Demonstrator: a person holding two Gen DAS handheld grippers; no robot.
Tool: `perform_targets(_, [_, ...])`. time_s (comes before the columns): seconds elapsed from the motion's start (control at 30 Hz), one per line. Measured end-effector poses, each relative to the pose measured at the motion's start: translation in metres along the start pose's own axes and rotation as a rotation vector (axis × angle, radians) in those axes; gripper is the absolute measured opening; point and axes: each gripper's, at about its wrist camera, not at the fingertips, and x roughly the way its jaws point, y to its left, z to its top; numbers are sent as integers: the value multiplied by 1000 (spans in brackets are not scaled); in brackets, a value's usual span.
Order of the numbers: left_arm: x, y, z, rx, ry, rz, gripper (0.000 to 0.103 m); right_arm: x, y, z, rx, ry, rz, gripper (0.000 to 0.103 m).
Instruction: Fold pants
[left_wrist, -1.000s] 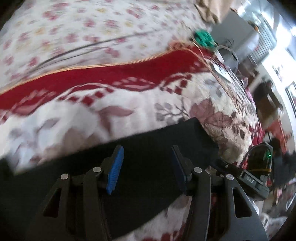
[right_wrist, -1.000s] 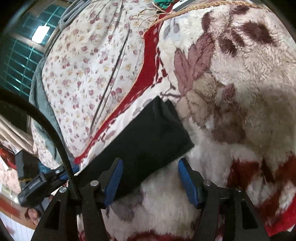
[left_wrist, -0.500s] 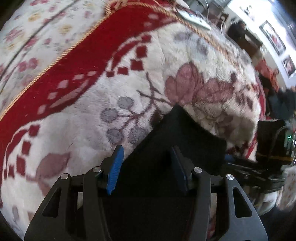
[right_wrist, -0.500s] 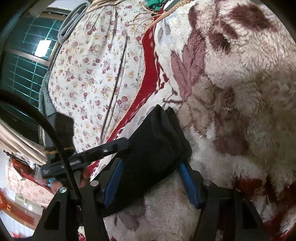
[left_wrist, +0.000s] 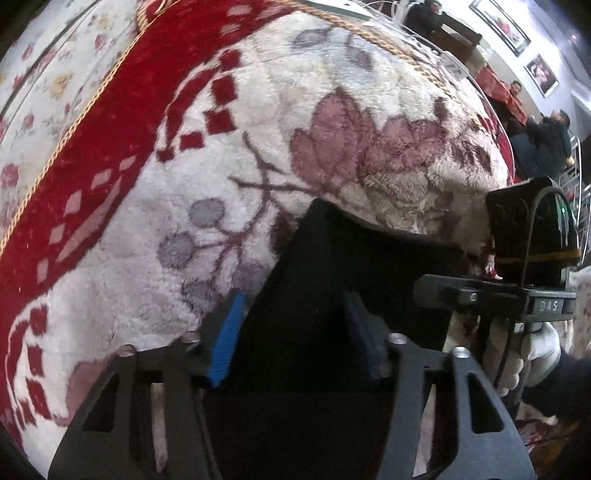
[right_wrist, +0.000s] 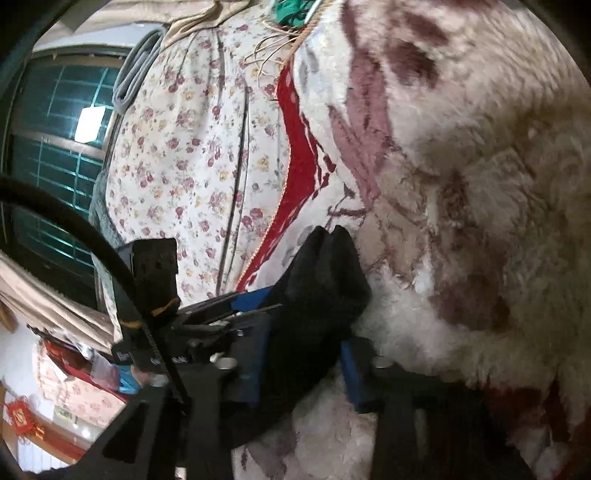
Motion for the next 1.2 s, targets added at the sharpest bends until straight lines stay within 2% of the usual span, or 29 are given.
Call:
perform_targets(0.07, [6, -8, 4, 16, -5, 11, 38, 2, 2, 1, -13, -1, 18, 13])
perform_targets(0.13, [5, -11, 3, 29, -26, 16, 32, 2, 2, 1, -14, -3, 26, 11])
perform_targets(0.17, [3, -11, 3, 21, -38, 13, 17, 1, 2, 1, -15, -4, 33, 11])
perform_targets(0.2, [0, -11, 3, 7, -45, -15, 13, 0, 4, 0, -18, -6, 44, 10])
perform_targets(0.4, [-25, -24, 2, 20, -120, 6, 13, -8, 31, -3, -75, -21, 105, 10])
perform_targets(0.67, [-123, -35, -23, 18, -282, 52, 13, -17, 111, -10, -229, -9, 214, 10])
perform_targets(0.9, [-204, -28, -100, -67, -394, 115, 13, 13, 188, -48, -375, 112, 312, 10])
perform_targets(1.07, [-224, 9, -176, -282, -417, 178, 12, 68, 211, -92, -422, 260, 319, 10])
perform_targets(1.2, [-229, 41, -247, -483, -430, 247, 12, 136, 206, -143, -488, 417, 228, 10])
